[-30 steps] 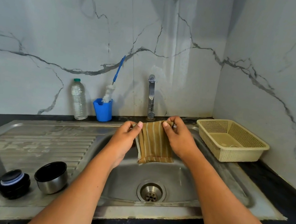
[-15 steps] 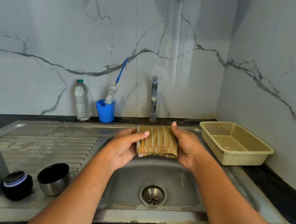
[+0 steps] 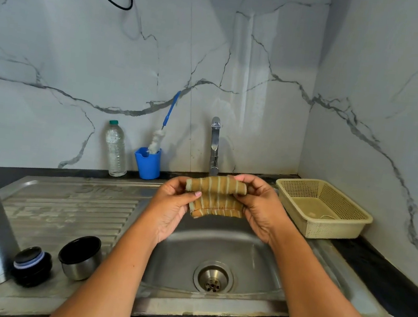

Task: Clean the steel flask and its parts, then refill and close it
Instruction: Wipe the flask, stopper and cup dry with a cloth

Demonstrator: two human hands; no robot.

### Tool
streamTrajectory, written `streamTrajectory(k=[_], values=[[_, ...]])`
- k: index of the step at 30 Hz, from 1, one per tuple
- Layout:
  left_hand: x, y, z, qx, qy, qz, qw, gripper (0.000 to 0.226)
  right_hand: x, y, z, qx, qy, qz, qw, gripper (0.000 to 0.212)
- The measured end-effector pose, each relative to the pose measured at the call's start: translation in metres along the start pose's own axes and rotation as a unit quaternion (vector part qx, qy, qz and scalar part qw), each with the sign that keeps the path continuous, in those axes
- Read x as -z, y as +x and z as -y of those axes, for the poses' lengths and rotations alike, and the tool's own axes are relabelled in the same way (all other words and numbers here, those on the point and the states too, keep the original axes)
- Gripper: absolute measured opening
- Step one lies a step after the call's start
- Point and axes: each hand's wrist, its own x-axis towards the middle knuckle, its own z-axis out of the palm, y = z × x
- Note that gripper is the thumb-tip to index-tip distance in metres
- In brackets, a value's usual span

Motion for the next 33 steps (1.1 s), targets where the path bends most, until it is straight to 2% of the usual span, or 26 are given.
streamTrajectory(k=[4,6,11,14,16,18,19,22,27,30,33], values=[[-0.006,-0.009,-0.003,0.025,-0.004,0.008,1.000,0.039,-0.001,-0.012,0.009,0.011,-0.025,-0.017,0.999,0.035],[-0.013,-0.016,-0.007,0.054,0.023,0.016,0.998,0.037,0.001,-0.019,0.018,0.001,-0.063,-0.032,0.997,0.027],[-0.041,-0.020,-0.027,0.079,0.026,0.054,0.995,0.026,0.022,-0.022,0.057,-0.039,-0.185,-0.072,0.979,0.022],[-0.067,-0.008,-0.035,0.100,0.009,0.067,0.993,0.033,0.036,-0.023,0.089,-0.068,-0.163,-0.099,0.979,0.019],[-0.091,0.002,-0.036,0.105,-0.004,0.072,0.992,0.029,0.047,-0.026,0.111,-0.076,-0.131,-0.125,0.981,0.015],[-0.119,0.013,-0.029,0.089,0.054,0.087,0.991,0.021,0.066,-0.024,0.125,-0.072,-0.175,-0.140,0.972,0.014],[-0.130,0.019,-0.024,0.077,0.097,0.093,0.988,0.017,0.076,-0.021,0.127,-0.063,-0.238,-0.150,0.958,0.013],[-0.164,0.040,0.000,0.067,0.193,0.088,0.975,0.027,0.102,-0.014,0.132,-0.025,-0.424,-0.182,0.887,0.014],[-0.197,0.069,0.039,0.051,0.330,0.040,0.942,0.028,0.133,-0.003,0.132,0.006,-0.561,-0.215,0.799,0.015],[-0.212,0.086,0.058,0.028,0.415,0.046,0.908,0.024,0.150,0.019,0.127,-0.029,-0.638,-0.206,0.741,0.015],[-0.222,0.107,0.075,0.017,0.466,0.052,0.883,0.021,0.161,0.045,0.126,-0.111,-0.686,-0.165,0.700,0.013]])
